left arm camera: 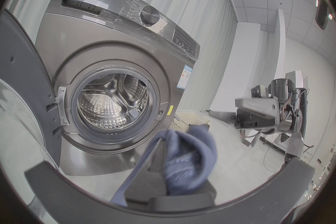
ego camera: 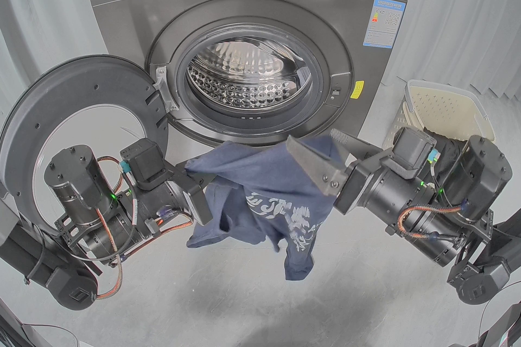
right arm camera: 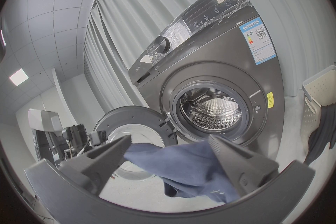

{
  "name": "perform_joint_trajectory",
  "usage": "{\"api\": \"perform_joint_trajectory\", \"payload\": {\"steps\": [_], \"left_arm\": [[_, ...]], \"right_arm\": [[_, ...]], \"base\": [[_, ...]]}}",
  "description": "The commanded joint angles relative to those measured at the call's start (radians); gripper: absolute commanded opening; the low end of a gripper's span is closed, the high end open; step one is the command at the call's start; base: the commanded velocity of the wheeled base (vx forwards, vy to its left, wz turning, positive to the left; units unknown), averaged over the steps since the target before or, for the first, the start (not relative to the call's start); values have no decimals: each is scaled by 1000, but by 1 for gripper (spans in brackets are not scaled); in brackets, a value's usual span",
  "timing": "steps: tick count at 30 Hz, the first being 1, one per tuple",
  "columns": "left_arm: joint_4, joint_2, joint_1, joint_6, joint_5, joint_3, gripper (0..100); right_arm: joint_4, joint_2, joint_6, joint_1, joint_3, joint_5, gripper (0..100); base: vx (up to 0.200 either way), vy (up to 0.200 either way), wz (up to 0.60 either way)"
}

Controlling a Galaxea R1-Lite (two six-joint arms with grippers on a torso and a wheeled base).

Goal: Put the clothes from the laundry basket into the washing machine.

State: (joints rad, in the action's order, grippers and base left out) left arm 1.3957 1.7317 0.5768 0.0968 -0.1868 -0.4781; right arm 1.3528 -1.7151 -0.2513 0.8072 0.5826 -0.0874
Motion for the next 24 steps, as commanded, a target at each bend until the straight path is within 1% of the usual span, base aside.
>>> {"api": "perform_joint_trajectory", "payload": {"steps": [1,5,11,13,18,19,20,21,22,24], "left_arm": [[0,2,0,1,0,-17,0],[0,6,2,1,0,-17,0],[-3,11,2,1,0,-17,0],[-4,11,3,4,0,-17,0],[-12,14,8,24,4,-40,0],[-14,17,6,29,13,-54,0],[-20,22,6,32,33,-74,0],[-20,22,6,34,35,-77,0],[-32,32,6,35,59,-106,0],[-47,43,6,35,73,-140,0]], "right_arm": [[-4,-1,27,0,-69,8,100],[-30,-4,32,10,-112,9,100],[-38,-29,35,17,-107,9,100],[-38,-38,35,21,-112,9,100],[-40,-54,32,56,-122,12,100],[-38,-64,32,67,-127,14,100],[-37,-77,30,79,-130,18,100],[-37,-78,29,81,-130,20,100],[-29,-95,24,99,-130,20,100],[-21,-118,23,121,-128,21,100]], "base": [[0,0,0],[0,0,0],[0,0,0],[0,0,0],[0,0,0],[0,0,0],[0,0,0],[0,0,0],[0,0,0],[0,0,0]]}}
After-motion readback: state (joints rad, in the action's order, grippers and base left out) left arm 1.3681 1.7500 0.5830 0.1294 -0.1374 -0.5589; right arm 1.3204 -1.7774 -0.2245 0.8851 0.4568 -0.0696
